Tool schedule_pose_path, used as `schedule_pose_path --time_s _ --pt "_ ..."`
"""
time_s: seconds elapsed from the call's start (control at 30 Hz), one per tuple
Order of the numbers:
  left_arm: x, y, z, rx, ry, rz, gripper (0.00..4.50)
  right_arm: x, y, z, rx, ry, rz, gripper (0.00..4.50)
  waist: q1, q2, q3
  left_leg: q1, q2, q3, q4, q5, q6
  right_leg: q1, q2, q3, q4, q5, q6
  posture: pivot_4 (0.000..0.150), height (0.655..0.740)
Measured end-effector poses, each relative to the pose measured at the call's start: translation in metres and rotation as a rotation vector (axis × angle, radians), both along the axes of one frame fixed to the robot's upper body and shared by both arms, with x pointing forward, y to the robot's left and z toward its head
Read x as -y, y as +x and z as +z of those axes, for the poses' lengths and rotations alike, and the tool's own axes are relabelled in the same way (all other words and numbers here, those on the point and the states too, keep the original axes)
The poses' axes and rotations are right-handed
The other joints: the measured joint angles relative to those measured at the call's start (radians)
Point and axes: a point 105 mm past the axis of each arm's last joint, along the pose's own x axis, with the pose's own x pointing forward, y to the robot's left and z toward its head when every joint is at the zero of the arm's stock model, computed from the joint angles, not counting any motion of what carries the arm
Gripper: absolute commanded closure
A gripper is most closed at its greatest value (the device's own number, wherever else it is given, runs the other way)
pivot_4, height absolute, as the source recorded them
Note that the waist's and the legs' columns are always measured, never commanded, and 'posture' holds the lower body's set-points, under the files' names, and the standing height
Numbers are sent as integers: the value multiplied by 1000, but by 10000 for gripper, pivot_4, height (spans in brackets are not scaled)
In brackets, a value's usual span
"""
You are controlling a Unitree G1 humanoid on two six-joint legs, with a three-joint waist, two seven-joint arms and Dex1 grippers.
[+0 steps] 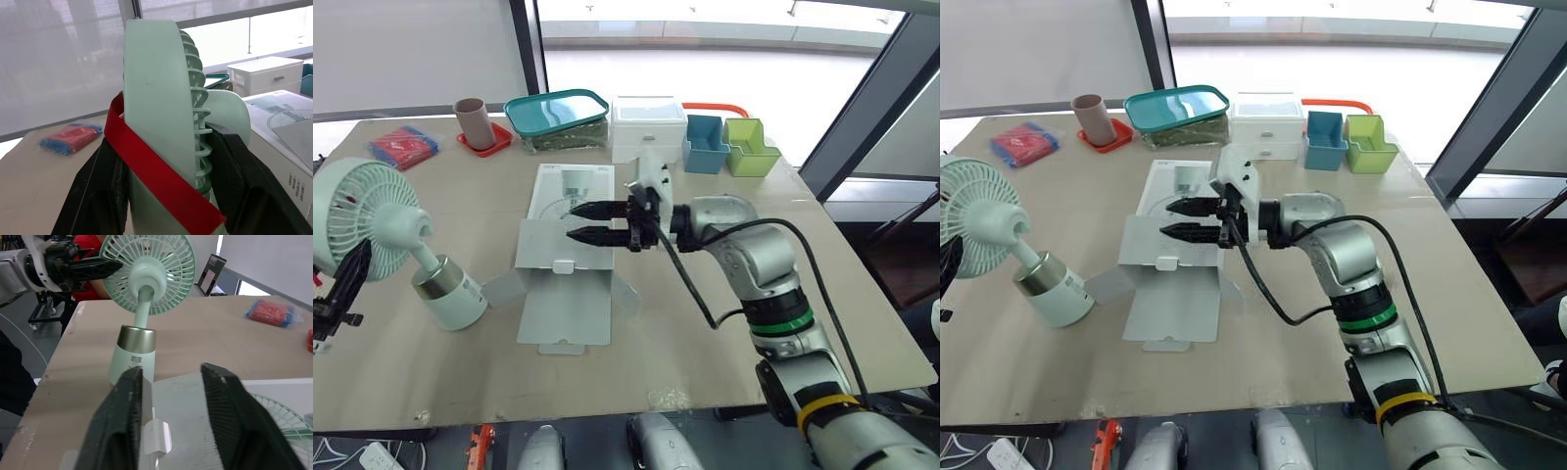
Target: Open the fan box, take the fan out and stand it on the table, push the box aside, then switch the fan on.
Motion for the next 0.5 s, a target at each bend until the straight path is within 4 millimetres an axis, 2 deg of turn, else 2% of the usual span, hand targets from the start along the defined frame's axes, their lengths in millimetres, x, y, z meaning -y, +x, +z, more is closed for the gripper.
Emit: schedule_pose_path --time_s 0.03,0.1,0.27,0.5 --pt "-1 2 1 4 -1 1 24125 2 -5 0 -4 4 12 9338 0 0 0 0 0 0 0 0 0 0 0 0 0 0 0 1500 7400" --pt "-2 6 2 15 -10 8 24125 4 -9 1 -8 10 14 1044 3 0 0 0 0 0 0 0 0 0 0 0 0 0 0 1500 7400" --pt "2 22 6 40 -26 5 24125 10 -11 0 -30 21 -37 1044 9 0 0 0 0 0 1 0 0 0 0 0 0 1 1 1500 7400" --pt "4 31 9 46 -9 -3 24125 12 -5 -1 -32 18 -88 1044 9 0 0 -1 0 0 1 0 0 0 0 0 0 1 1 1500 7400"
